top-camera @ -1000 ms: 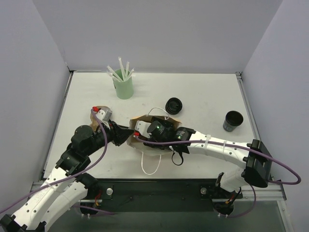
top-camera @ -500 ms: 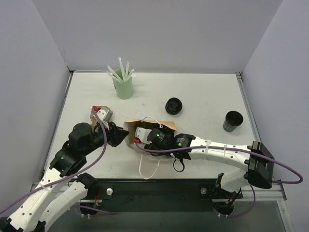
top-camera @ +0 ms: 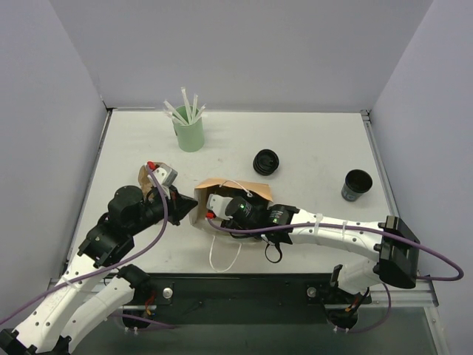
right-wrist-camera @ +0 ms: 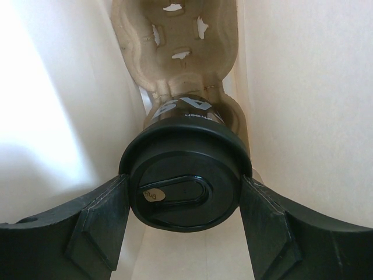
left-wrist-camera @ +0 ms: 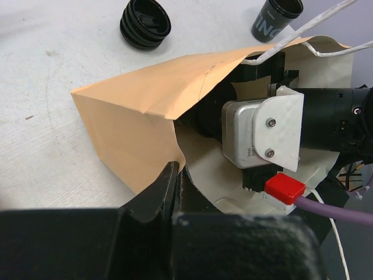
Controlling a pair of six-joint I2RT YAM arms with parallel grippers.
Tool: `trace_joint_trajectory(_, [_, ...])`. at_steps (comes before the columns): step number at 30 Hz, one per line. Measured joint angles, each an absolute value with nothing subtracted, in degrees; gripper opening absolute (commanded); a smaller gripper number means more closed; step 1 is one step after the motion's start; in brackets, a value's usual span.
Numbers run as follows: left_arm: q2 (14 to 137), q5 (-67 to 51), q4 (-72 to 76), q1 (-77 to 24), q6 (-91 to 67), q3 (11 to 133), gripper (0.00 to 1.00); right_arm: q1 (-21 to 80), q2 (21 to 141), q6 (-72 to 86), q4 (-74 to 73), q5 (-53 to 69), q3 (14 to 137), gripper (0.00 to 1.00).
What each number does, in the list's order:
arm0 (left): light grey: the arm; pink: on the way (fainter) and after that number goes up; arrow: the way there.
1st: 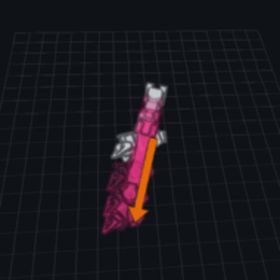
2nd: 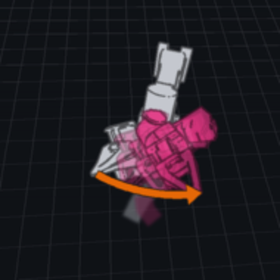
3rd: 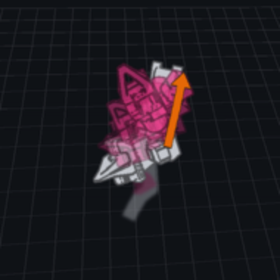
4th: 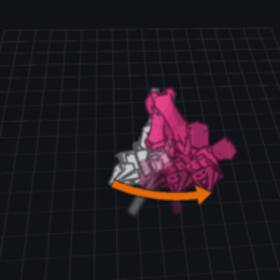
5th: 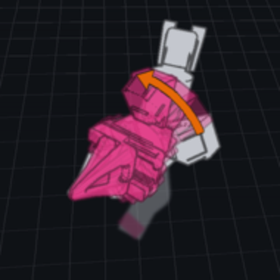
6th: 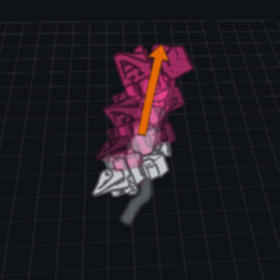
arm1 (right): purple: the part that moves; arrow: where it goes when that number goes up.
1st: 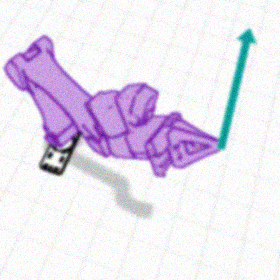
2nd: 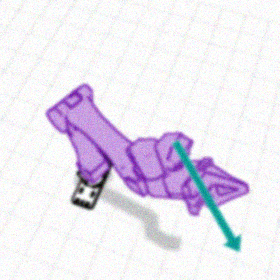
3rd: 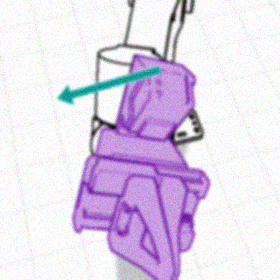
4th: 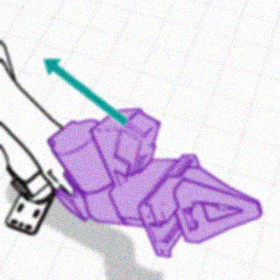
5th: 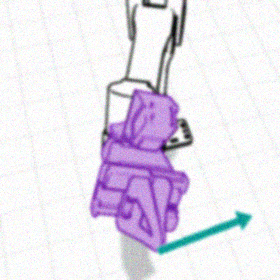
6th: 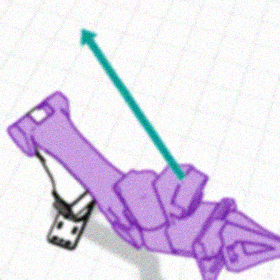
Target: Pack the takeout coffee
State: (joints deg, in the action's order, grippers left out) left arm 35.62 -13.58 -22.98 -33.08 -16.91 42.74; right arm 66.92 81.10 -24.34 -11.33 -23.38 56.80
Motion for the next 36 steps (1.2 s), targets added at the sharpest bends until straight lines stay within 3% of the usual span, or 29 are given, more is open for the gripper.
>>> trace_joint_trajectory(30, [34.89,-17.43,-7.46,-33.08,-7.68,35.11,0.0,65.36,77.71,-39.51,-13.45,-23.57,57.93,0.5])
trace_joint_trajectory(36, [30.06,-19.03,-5.3,-33.08,-7.73,29.5,0.0,63.92,77.12,-41.8,-9.32,-24.8,53.78,0.5])
